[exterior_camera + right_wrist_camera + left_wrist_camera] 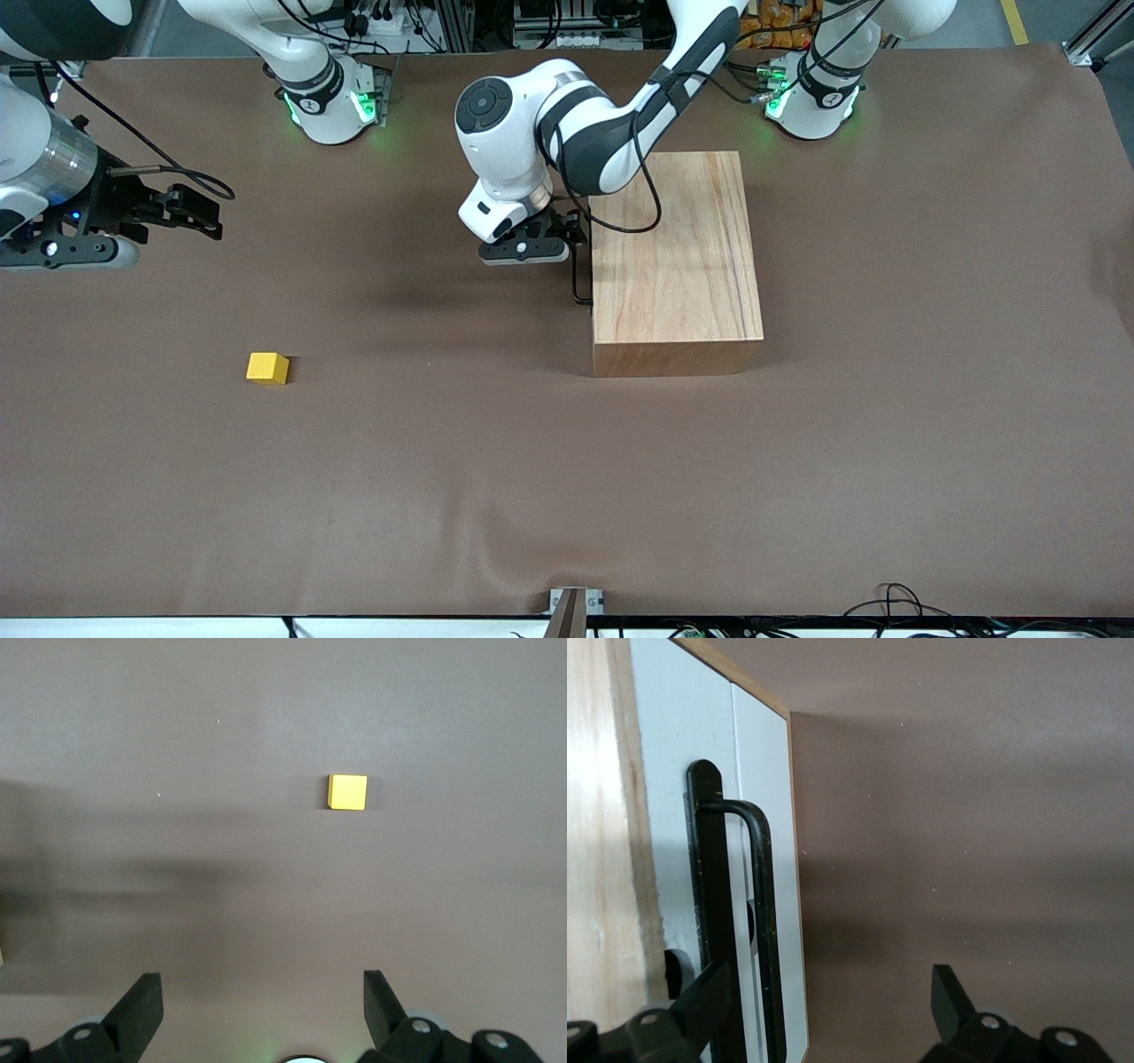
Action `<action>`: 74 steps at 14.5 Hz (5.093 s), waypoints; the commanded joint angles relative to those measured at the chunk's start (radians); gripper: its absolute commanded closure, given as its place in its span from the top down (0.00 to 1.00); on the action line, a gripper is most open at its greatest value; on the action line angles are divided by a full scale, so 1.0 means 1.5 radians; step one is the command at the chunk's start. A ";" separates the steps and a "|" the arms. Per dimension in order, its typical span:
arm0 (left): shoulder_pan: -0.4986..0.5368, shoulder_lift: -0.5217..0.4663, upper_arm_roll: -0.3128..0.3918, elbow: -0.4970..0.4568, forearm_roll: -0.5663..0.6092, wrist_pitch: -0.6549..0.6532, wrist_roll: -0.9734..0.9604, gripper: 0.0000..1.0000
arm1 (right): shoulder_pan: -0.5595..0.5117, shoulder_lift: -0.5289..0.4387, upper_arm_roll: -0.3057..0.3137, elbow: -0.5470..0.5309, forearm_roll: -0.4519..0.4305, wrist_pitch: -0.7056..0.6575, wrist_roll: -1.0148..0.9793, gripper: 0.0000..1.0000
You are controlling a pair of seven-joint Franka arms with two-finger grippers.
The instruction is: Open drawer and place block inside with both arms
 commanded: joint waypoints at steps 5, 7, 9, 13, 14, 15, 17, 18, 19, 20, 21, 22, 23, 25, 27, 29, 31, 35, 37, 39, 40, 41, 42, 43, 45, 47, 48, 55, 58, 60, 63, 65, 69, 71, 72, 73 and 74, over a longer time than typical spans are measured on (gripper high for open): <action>-0.003 0.022 0.004 0.015 0.019 -0.003 0.010 1.00 | 0.006 -0.004 -0.002 -0.009 0.000 -0.007 0.019 1.00; -0.003 0.027 0.004 0.016 0.019 -0.002 0.012 1.00 | 0.012 -0.005 -0.001 -0.010 0.000 -0.005 0.024 1.00; -0.003 0.028 0.004 0.015 0.019 -0.003 0.014 1.00 | 0.013 -0.005 -0.002 -0.010 0.000 -0.003 0.026 1.00; -0.003 0.038 0.004 0.015 0.019 -0.002 0.016 1.00 | 0.013 -0.004 -0.001 -0.010 0.000 -0.002 0.026 1.00; -0.003 0.042 0.004 0.015 0.019 -0.002 0.016 1.00 | 0.013 -0.004 -0.001 -0.010 0.000 -0.002 0.026 1.00; -0.004 0.045 0.004 0.015 0.019 -0.002 0.016 1.00 | 0.013 -0.004 -0.002 -0.010 0.000 -0.003 0.026 1.00; -0.004 0.048 0.004 0.015 0.019 -0.002 0.017 1.00 | 0.013 -0.004 -0.002 -0.010 0.000 -0.002 0.026 1.00; -0.004 0.052 0.004 0.015 0.019 -0.002 0.018 1.00 | 0.014 -0.004 -0.002 -0.010 0.000 0.000 0.026 1.00; -0.004 0.054 0.004 0.015 0.019 -0.001 0.018 1.00 | 0.014 -0.004 -0.001 -0.010 0.000 0.000 0.026 1.00; -0.004 0.055 0.004 0.015 0.018 0.000 0.020 1.00 | 0.014 -0.004 -0.001 -0.010 0.000 0.000 0.026 1.00; -0.004 0.055 0.003 0.016 0.018 0.008 0.018 1.00 | 0.014 -0.003 -0.001 -0.010 0.000 0.000 0.026 1.00; -0.004 0.055 0.002 0.016 0.018 0.020 0.015 1.00 | 0.016 -0.003 -0.001 -0.010 0.000 0.001 0.026 1.00; -0.004 0.056 0.001 0.016 0.018 0.035 0.013 1.00 | 0.019 -0.003 -0.002 -0.010 -0.001 0.001 0.026 1.00; -0.005 0.057 -0.001 0.016 0.017 0.057 0.009 1.00 | 0.021 -0.003 -0.002 -0.010 0.000 0.005 0.026 1.00; -0.011 0.063 -0.002 0.016 0.014 0.074 0.003 1.00 | 0.019 -0.003 -0.002 -0.011 0.000 0.004 0.026 1.00; -0.013 0.064 -0.002 0.017 0.011 0.092 -0.001 1.00 | 0.015 -0.003 -0.002 -0.019 0.000 0.006 0.026 1.00; -0.017 0.065 -0.004 0.018 0.010 0.109 -0.014 1.00 | 0.014 -0.003 -0.003 -0.027 0.000 0.014 0.026 1.00; -0.027 0.067 -0.006 0.019 0.009 0.126 -0.023 1.00 | 0.014 -0.003 -0.002 -0.029 0.000 0.017 0.026 1.00; -0.027 0.067 -0.015 0.020 0.009 0.140 -0.030 1.00 | 0.012 -0.003 -0.003 -0.045 -0.001 0.024 0.026 1.00; -0.027 0.068 -0.015 0.020 0.009 0.149 -0.031 1.00 | 0.013 -0.003 -0.003 -0.055 -0.001 0.039 0.026 1.00; -0.027 0.071 -0.015 0.021 0.009 0.151 -0.038 1.00 | 0.013 -0.003 -0.003 -0.068 -0.001 0.055 0.026 1.00; -0.027 0.072 -0.016 0.021 0.009 0.156 -0.044 1.00 | 0.012 -0.003 -0.003 -0.087 -0.002 0.076 0.026 1.00; -0.027 0.072 -0.016 0.021 0.009 0.164 -0.045 1.00 | 0.012 -0.004 -0.004 -0.103 -0.002 0.092 0.026 1.00; -0.030 0.072 -0.021 0.021 0.009 0.172 -0.046 1.00 | 0.010 -0.004 -0.004 -0.115 -0.003 0.108 0.026 1.00; -0.032 0.072 -0.024 0.022 0.009 0.188 -0.058 1.00 | 0.006 0.000 -0.005 -0.127 -0.003 0.141 0.025 1.00; -0.035 0.082 -0.024 0.022 0.009 0.219 -0.066 1.00 | 0.000 0.012 -0.006 -0.167 -0.003 0.204 0.025 1.00; -0.038 0.084 -0.024 0.022 0.008 0.234 -0.070 1.00 | -0.003 0.012 -0.006 -0.204 -0.004 0.256 0.022 1.00; -0.046 0.090 -0.026 0.032 0.008 0.253 -0.088 1.00 | -0.057 0.186 -0.009 -0.218 -0.010 0.414 0.012 1.00; -0.049 0.092 -0.026 0.037 0.003 0.269 -0.088 1.00 | -0.073 0.250 -0.008 -0.190 -0.010 0.447 0.009 1.00; -0.057 0.101 -0.026 0.041 0.000 0.290 -0.092 1.00 | -0.077 0.263 -0.008 -0.191 -0.009 0.454 0.006 1.00; -0.065 0.108 -0.024 0.052 0.000 0.304 -0.104 1.00 | -0.082 0.294 -0.008 -0.196 -0.008 0.487 0.005 1.00; -0.065 0.108 -0.026 0.055 0.000 0.315 -0.104 1.00 | -0.090 0.304 -0.008 -0.203 -0.008 0.493 -0.010 1.00; -0.066 0.107 -0.026 0.055 0.000 0.354 -0.105 1.00 | -0.107 0.316 -0.007 -0.221 -0.003 0.511 -0.042 1.00; -0.068 0.108 -0.026 0.055 0.000 0.361 -0.104 1.00 | -0.108 0.330 -0.007 -0.220 -0.003 0.533 -0.043 1.00; -0.068 0.105 -0.025 0.053 -0.001 0.362 -0.105 1.00 | -0.108 0.338 -0.007 -0.221 -0.003 0.548 -0.044 1.00; -0.068 0.100 -0.026 0.052 -0.003 0.362 -0.105 1.00 | -0.109 0.344 -0.007 -0.222 -0.002 0.552 -0.046 1.00; -0.068 0.095 -0.026 0.052 -0.015 0.361 -0.105 1.00 | -0.110 0.350 -0.007 -0.222 -0.003 0.552 -0.047 1.00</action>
